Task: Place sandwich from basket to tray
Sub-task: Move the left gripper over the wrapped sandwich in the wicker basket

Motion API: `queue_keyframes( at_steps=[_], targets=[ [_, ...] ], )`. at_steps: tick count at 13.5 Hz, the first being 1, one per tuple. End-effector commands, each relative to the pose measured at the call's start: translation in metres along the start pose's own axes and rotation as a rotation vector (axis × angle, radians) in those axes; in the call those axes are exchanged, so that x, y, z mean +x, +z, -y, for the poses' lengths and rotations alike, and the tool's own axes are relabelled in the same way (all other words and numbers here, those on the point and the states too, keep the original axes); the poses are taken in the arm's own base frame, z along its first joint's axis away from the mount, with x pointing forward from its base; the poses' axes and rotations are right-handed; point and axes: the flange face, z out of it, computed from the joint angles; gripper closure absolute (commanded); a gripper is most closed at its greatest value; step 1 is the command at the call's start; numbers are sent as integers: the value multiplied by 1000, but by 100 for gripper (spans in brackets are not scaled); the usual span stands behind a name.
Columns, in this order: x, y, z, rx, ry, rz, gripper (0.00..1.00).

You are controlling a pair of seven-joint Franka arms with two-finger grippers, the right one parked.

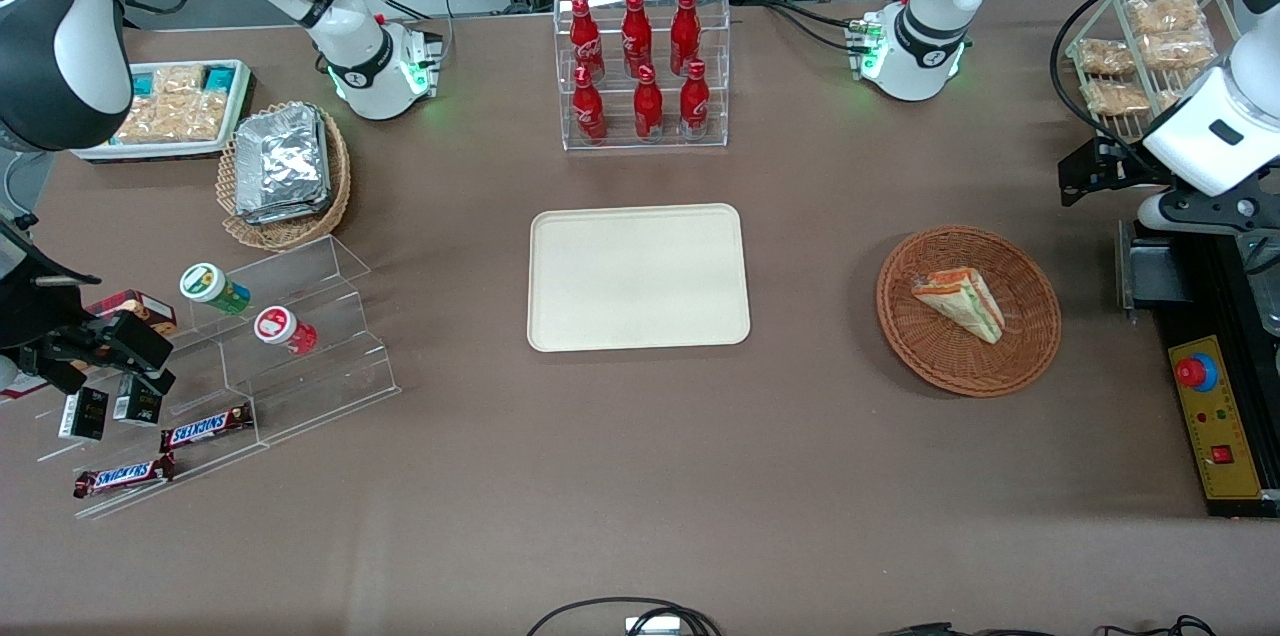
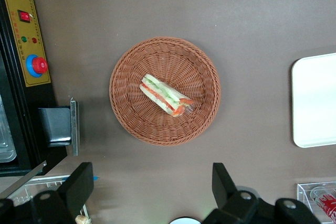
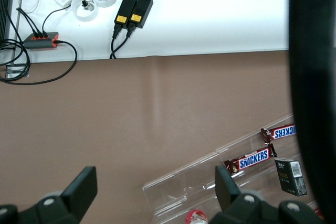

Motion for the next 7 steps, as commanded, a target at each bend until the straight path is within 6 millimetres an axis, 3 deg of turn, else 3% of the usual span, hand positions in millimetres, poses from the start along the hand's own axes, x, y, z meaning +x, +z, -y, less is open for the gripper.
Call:
queue_keyframes(
  at_steps=[1,4,7],
  targets=[
    [1,-5,9,-16,-16,-6,0],
    [7,2,11,-12,-20,0,0],
    [17,32,11,-12,-38,44,0]
  ],
)
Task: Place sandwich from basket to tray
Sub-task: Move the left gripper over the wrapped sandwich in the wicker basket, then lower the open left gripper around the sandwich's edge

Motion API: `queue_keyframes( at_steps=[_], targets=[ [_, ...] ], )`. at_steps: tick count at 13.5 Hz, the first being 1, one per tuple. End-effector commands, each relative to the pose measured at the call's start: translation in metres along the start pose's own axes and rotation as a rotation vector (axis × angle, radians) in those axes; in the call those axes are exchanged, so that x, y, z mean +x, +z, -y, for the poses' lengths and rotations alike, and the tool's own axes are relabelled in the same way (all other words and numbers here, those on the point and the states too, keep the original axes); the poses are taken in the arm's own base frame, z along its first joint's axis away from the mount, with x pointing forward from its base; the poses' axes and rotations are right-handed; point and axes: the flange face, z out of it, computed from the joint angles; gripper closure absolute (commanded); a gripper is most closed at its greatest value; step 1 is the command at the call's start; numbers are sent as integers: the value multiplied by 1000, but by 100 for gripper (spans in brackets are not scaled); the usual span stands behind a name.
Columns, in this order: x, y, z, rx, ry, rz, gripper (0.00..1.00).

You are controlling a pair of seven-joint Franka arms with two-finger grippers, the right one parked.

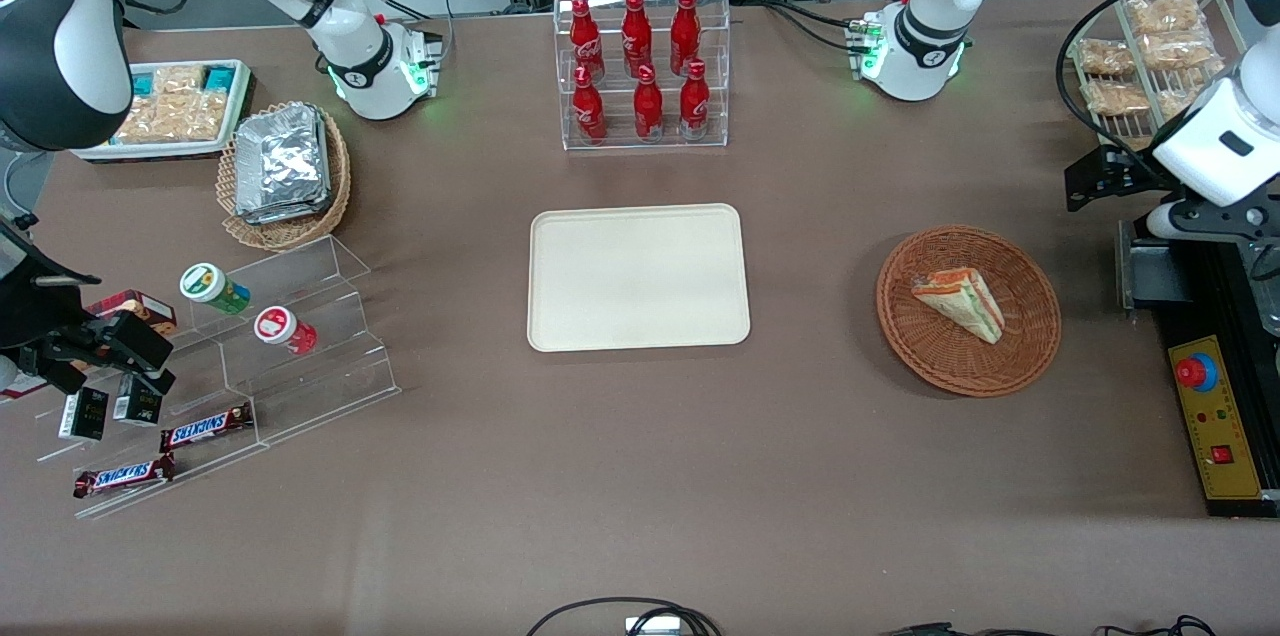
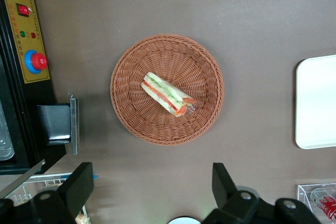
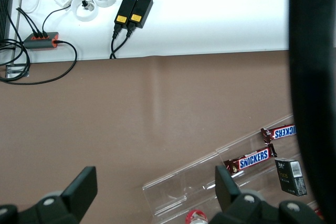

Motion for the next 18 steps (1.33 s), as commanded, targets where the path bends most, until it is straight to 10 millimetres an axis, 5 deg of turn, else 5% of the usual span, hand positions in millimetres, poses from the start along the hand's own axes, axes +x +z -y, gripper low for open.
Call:
queue_keyframes(
  at_steps=[1,12,18],
  targets=[
    [11,30,1,-6,-54,20,0],
    [7,194,-10,-18,-564,-16,0],
    [-10,261,-24,-32,-721,-58,0]
  ],
)
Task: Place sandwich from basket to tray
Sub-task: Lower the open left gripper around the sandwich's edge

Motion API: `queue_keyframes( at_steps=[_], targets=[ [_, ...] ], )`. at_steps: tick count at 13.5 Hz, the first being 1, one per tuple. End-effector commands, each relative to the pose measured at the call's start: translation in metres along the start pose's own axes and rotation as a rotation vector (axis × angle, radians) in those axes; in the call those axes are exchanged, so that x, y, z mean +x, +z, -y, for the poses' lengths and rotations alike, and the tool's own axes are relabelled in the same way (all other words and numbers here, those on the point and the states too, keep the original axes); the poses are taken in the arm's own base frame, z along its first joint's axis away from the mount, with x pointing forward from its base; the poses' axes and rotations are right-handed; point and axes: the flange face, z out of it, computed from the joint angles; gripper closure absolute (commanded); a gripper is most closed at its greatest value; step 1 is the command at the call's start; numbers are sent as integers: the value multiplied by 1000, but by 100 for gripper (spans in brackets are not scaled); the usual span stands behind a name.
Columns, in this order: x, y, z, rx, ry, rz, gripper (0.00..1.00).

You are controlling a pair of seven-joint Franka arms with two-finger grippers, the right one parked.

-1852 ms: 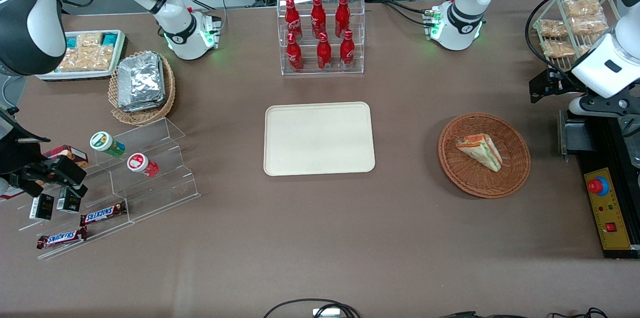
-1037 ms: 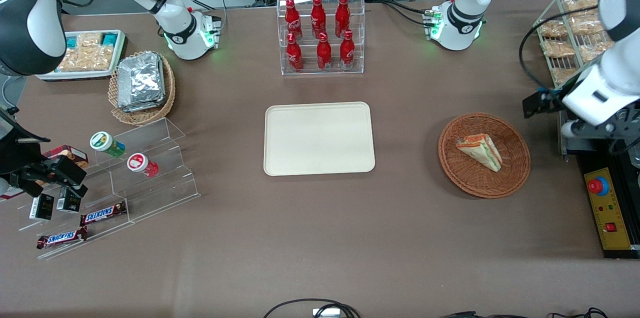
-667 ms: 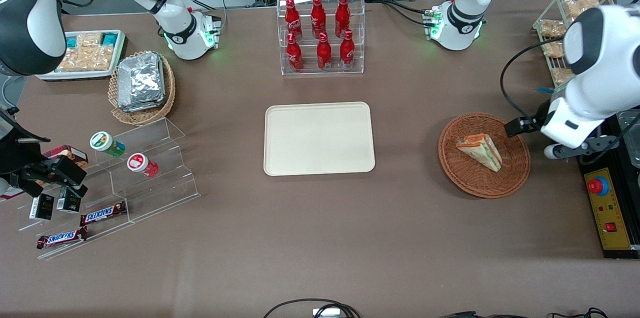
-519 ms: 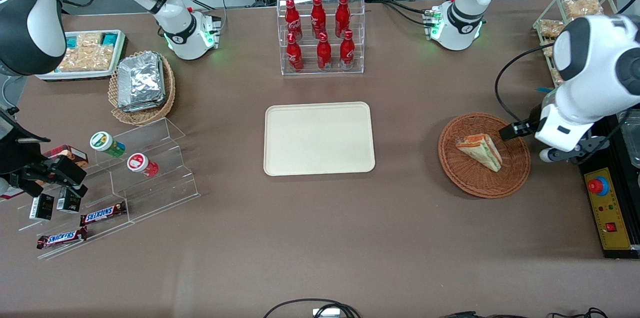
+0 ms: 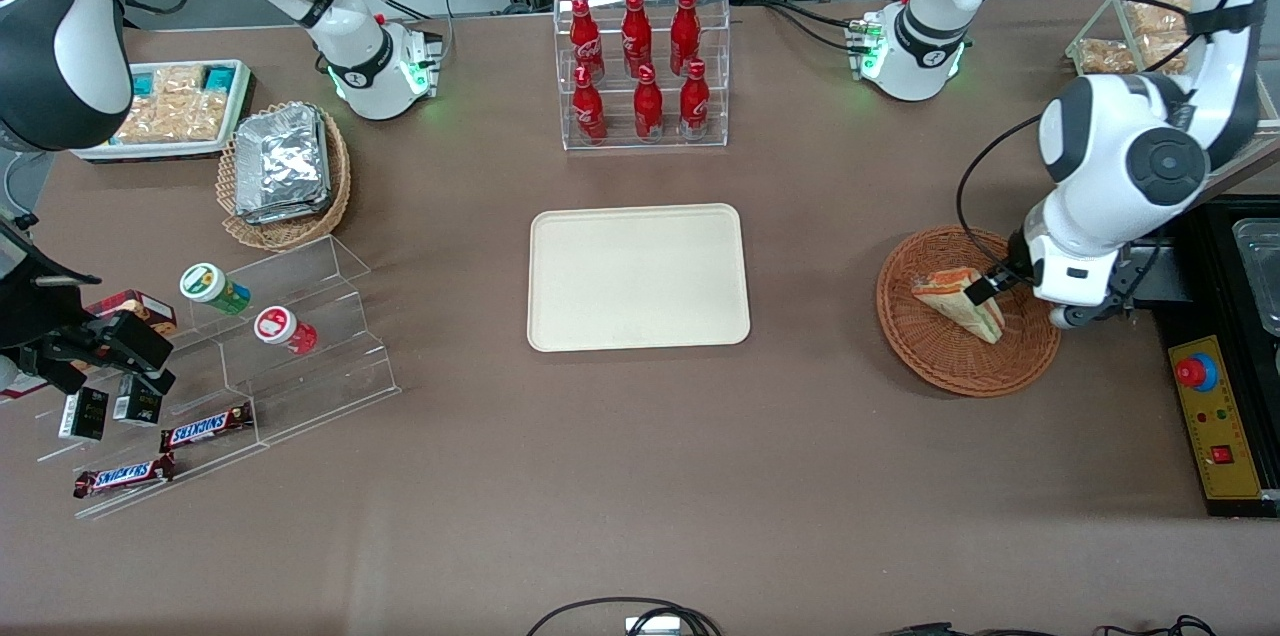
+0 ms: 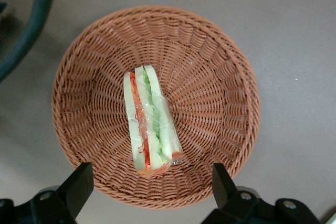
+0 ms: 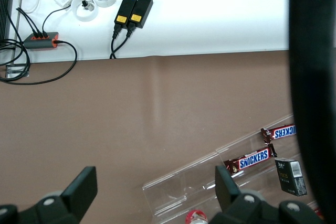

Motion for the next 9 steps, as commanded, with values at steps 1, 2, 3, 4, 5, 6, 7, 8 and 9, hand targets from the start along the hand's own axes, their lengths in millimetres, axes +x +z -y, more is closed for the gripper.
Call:
queue_keyframes(
  at_steps=[1,2,3,4,5,6,7,8,9],
  targets=[
    [-14,18,7,-20,-41,-27,0],
    [-18,28,10,-24,-52,-31,0],
    [-21,37,14,-33,-71,-38,0],
    [-22,44,18,-45,-93,-50,0],
    [-24,52,20,-55,-104,-57,0],
    [-26,58,21,-64,-112,-65,0],
    [-28,65,22,-71,-124,-70,0],
    [-29,73,22,-77,-137,-73,0],
    [-29,80,22,-82,-148,-74,0]
  ],
)
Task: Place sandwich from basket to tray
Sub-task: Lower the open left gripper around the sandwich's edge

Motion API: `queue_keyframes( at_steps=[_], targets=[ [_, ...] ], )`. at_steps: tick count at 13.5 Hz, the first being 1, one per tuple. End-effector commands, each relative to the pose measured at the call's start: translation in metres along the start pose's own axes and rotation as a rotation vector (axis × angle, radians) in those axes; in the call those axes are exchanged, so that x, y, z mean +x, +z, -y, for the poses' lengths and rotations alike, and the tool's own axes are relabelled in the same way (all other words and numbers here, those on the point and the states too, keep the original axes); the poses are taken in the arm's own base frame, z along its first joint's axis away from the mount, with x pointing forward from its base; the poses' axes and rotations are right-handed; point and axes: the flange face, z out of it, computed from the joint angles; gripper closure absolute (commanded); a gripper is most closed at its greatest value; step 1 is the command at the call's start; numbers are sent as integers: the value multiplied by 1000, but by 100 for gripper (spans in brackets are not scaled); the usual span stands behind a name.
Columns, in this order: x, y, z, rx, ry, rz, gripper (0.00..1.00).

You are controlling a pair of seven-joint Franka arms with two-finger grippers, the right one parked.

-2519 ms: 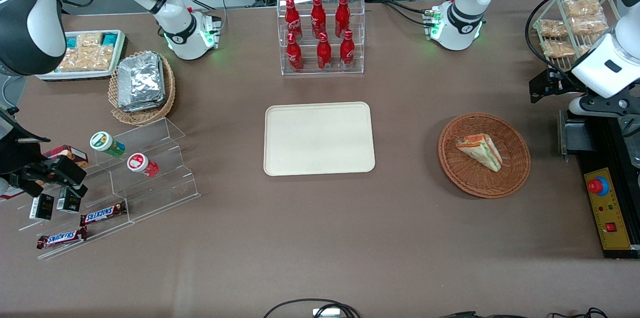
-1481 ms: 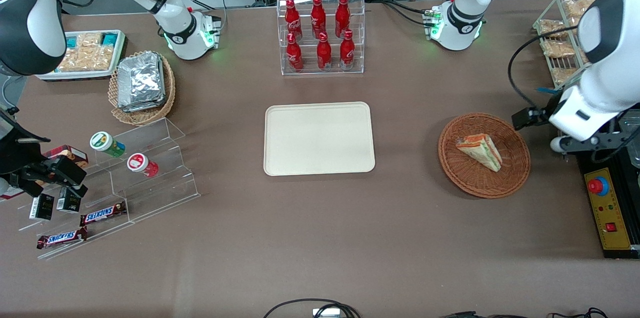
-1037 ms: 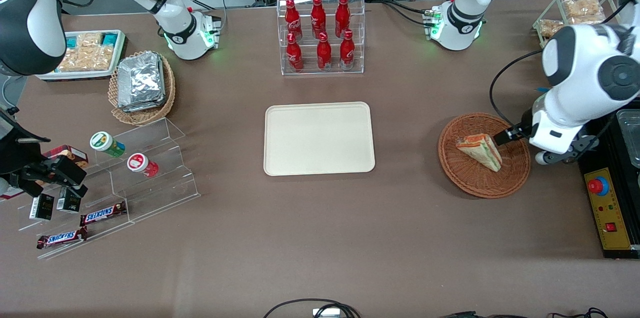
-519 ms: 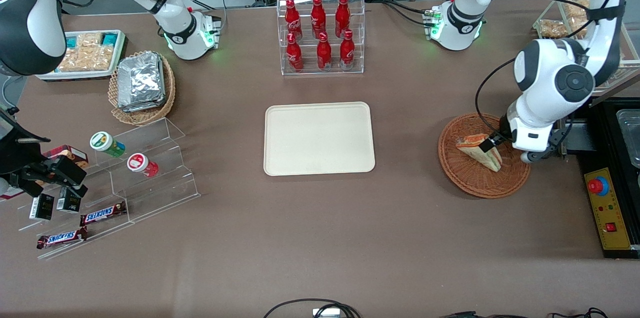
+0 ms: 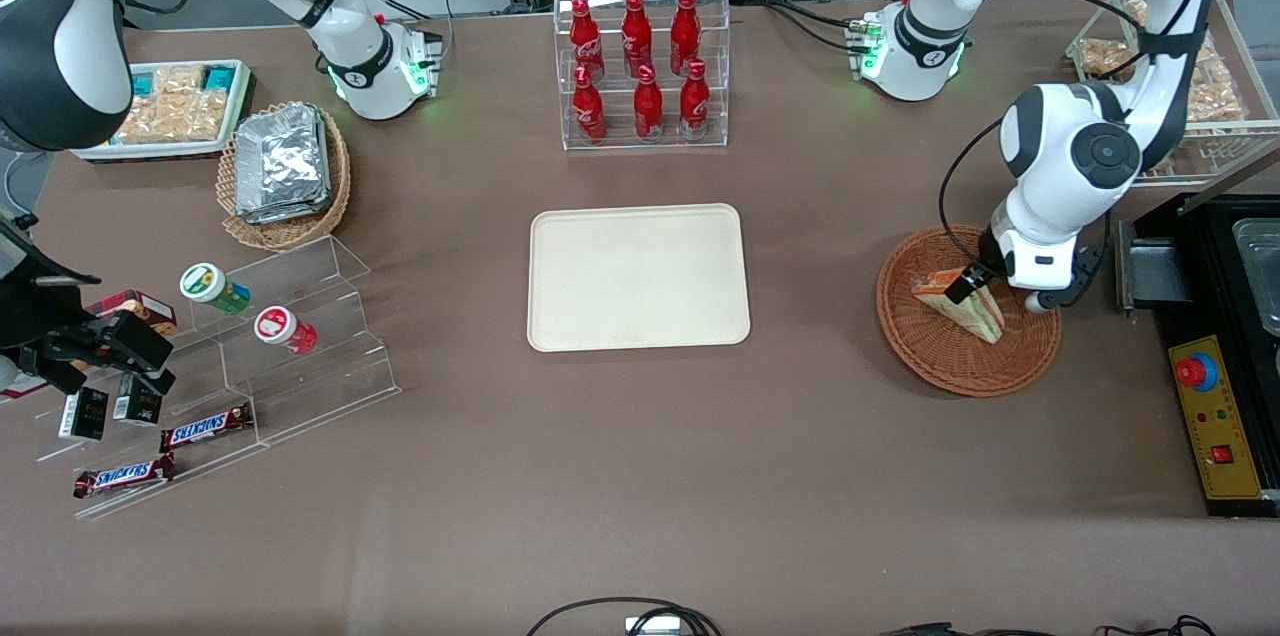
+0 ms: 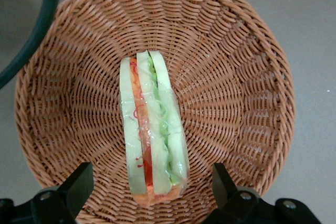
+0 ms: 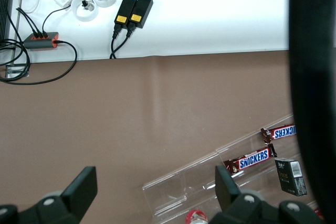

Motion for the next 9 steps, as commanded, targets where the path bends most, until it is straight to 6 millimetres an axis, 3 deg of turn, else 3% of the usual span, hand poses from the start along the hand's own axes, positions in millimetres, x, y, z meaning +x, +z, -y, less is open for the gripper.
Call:
queue_keyframes(
  at_steps=[1,4,7,8,9],
  targets=[
    [-3,19,4,-22,-42,-19,0],
    [-2,39,11,-36,-58,-24,0],
    [7,44,20,-40,-82,-28,0],
    [7,44,19,-40,-84,-28,3],
    [7,44,19,-40,-84,-28,17]
  ],
)
